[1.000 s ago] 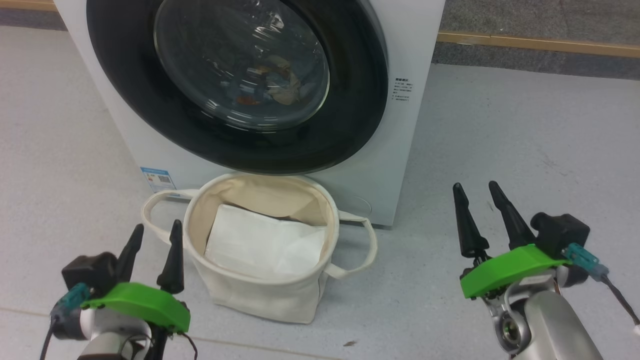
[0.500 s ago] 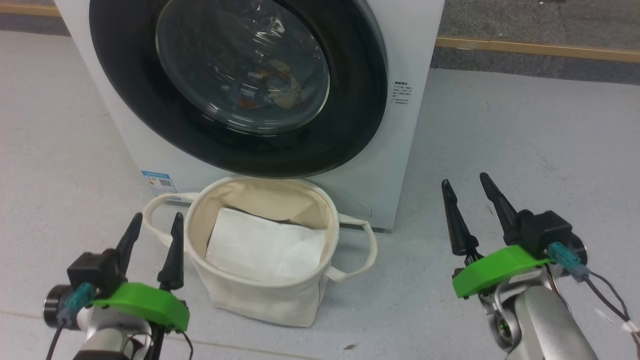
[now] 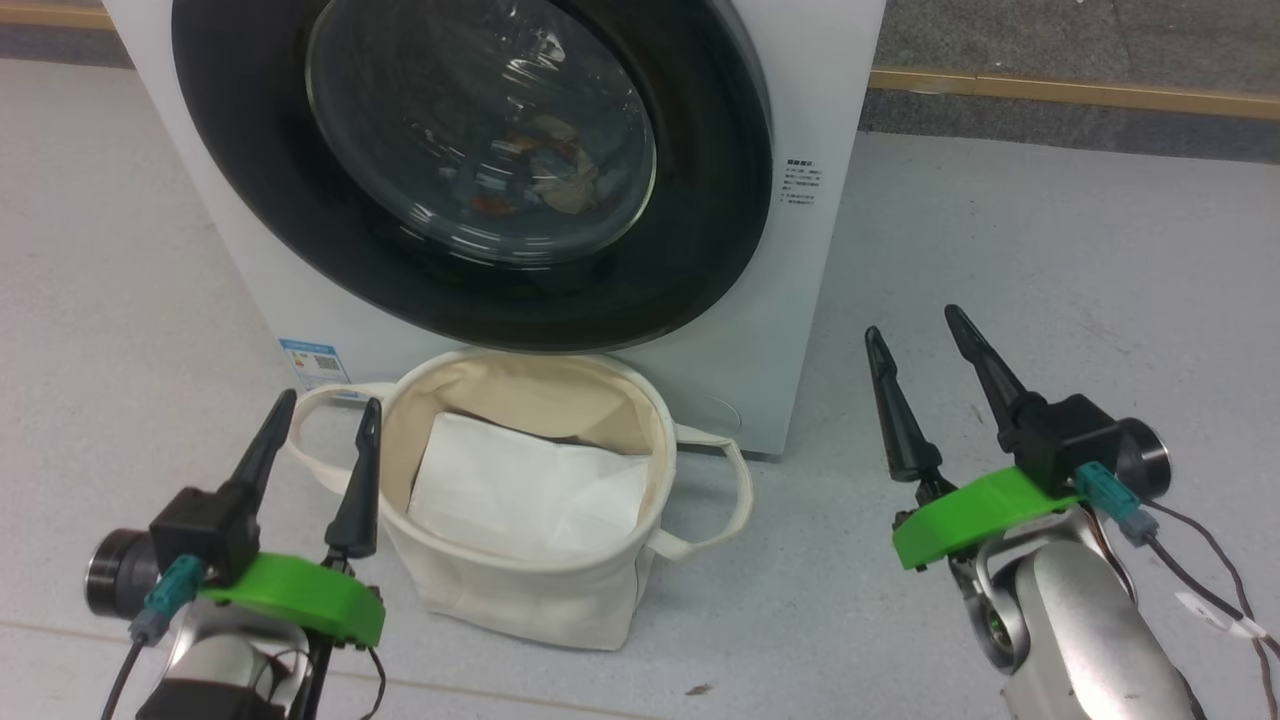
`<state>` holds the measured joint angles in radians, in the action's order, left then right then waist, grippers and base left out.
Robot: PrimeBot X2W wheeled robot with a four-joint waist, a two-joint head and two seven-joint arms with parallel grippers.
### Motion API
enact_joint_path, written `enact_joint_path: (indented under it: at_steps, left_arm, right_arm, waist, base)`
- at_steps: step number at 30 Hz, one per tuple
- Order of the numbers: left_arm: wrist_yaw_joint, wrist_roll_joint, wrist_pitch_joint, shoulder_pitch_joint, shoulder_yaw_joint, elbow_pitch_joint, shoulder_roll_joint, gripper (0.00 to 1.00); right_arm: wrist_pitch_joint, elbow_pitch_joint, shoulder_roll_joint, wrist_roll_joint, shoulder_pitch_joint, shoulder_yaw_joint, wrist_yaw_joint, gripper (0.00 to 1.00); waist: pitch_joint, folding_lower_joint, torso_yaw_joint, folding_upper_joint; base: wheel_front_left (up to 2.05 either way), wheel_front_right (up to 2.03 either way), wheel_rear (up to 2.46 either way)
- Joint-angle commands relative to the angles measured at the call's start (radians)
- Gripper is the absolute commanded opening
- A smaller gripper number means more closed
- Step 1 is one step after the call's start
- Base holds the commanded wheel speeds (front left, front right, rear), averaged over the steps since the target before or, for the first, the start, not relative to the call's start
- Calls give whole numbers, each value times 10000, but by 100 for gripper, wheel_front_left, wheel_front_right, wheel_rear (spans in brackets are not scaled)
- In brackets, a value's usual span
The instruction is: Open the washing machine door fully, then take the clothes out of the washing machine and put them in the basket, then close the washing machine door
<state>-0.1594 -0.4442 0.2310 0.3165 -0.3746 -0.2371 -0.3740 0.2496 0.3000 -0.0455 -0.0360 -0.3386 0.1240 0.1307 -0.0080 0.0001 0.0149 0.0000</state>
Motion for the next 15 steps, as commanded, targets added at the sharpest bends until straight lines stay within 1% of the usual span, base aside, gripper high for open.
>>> enact_joint_path:
  at_steps: [1, 9, 15]
  left_arm:
    - [-73, 43, 105, 605, 448, 301, -391, 100]
    - [-152, -273, 124, 540, 654, 280, -321, 100]
    - [-122, -351, 129, 503, 614, 292, -307, 100]
  right_arm:
    - [122, -317, -47, 21, -470, 212, 0, 100]
    - [122, 50, -47, -929, -422, 106, 0, 100]
    - [122, 167, -47, -1062, -472, 143, 0, 100]
  waist:
    - [4, 0, -5, 0]
    - [8, 0, -11, 0]
    - [25, 0, -23, 0]
  base:
    - [0, 0, 0]
    - [0, 0, 0]
    - [0, 0, 0]
